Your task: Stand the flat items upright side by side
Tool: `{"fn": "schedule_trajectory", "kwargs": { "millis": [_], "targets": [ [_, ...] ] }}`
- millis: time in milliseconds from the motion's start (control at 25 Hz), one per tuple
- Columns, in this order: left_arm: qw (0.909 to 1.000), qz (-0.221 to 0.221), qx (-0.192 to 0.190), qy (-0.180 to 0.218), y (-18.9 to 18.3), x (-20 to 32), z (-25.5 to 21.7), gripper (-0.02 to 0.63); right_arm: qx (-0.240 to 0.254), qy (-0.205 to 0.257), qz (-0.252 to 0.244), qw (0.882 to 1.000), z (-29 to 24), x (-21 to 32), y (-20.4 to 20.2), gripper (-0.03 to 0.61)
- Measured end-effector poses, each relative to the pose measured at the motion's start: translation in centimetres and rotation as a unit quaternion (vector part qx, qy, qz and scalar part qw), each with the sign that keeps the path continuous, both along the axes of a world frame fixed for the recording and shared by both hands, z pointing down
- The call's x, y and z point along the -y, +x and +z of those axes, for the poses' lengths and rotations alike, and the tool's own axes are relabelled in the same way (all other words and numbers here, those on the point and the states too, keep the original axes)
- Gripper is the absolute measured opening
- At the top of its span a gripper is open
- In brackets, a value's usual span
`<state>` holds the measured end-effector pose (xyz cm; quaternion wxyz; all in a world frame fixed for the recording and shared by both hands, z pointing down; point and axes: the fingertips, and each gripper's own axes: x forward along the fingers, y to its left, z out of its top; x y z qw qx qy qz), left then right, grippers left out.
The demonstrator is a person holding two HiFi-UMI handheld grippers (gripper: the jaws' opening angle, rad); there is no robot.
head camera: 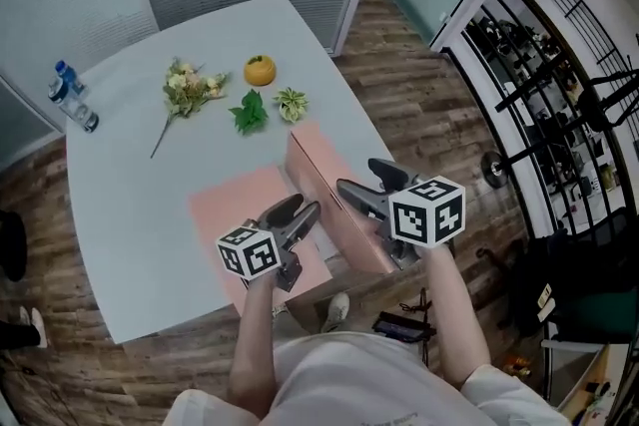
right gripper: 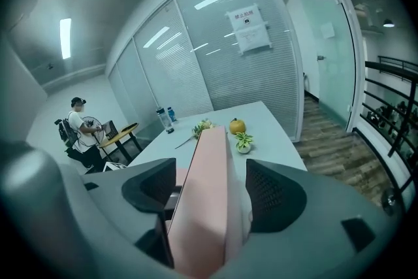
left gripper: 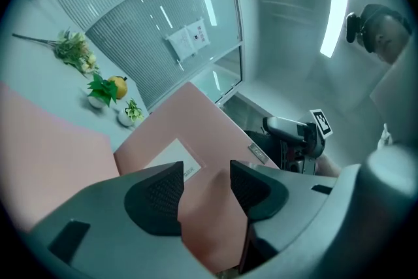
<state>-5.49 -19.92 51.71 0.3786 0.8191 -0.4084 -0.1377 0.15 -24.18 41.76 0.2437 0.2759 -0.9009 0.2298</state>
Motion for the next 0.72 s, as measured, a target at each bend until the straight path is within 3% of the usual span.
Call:
{"fn": "schedule_trajectory", "kwargs": {
  "millis": [440,720],
  "targets": [
    [0.9987,0.035,-0.038,-0.004,-0.2,1.1,1.0,0.212,-0.050,-0.030,-0.004,0.998,2.4,1.5,-3.8,0.351],
    [0.9974,0.048,-0.055,-0.002,0.3,1.3,1.0,0.212,-0.109,-0.035,-0.031,0.993,3.9,1.4,-4.5,0.356]
  ]
}}
